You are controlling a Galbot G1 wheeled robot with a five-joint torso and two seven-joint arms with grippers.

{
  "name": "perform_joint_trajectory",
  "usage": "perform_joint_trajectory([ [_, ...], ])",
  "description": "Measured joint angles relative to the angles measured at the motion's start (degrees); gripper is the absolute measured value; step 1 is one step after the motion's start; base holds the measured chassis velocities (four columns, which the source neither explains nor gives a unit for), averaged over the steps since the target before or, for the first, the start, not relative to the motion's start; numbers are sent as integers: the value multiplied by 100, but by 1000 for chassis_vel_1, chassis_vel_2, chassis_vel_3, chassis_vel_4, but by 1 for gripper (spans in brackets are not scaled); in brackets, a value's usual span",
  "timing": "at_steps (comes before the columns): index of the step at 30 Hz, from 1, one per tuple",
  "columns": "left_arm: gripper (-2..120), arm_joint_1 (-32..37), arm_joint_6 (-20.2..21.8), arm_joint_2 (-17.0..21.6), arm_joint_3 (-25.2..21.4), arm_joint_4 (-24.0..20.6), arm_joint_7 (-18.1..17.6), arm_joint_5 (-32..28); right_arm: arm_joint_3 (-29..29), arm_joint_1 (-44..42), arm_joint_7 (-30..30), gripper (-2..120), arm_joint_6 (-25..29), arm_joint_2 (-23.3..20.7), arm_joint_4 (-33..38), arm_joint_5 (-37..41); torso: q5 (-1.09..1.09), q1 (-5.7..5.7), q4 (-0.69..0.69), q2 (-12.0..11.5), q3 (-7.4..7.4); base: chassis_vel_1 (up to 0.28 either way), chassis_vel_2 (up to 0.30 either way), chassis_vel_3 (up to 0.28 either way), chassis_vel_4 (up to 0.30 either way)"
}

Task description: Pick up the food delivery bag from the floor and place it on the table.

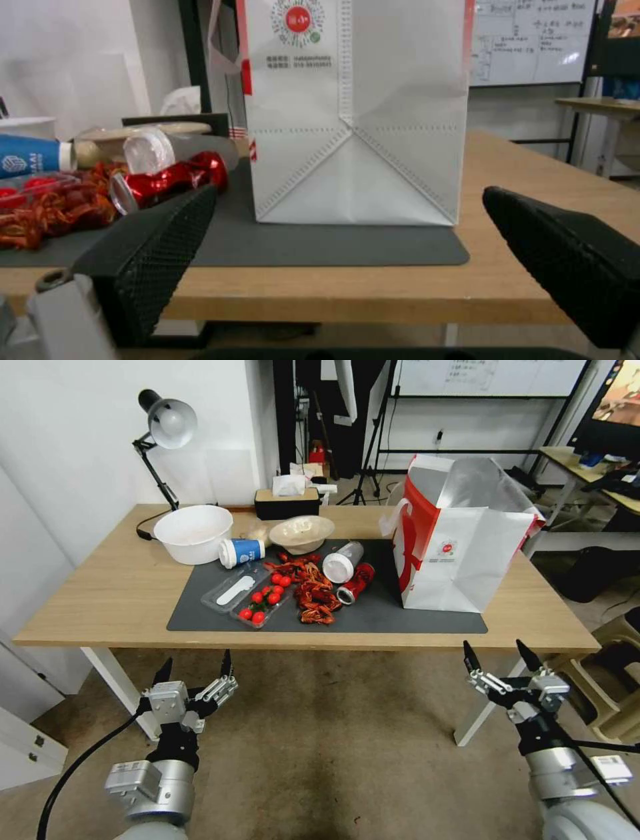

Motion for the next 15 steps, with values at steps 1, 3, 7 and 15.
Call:
perform_joint_trajectory([
  [1,100,0,0,0,0,0,0,0,0,0,0,100,0,0,0,0,0,0,0,0,0,0,0,0,0],
  [3,100,-25,-31,14,-1,81,-11,0,-20,14,15,100,-8,18,-64,-44,1,0,0,0,0,0,0,0,0],
  [7,100,-49,-51,20,-2,148,-21,-4,-22,9,22,100,-30,21,-98,-56,1,0,0,0,0,0,0,0,0],
  [15,100,-83,-77,33,-1,249,-34,-16,-35,11,52,100,-71,43,-169,-99,1,0,-1,0,0,0,0,0,0],
])
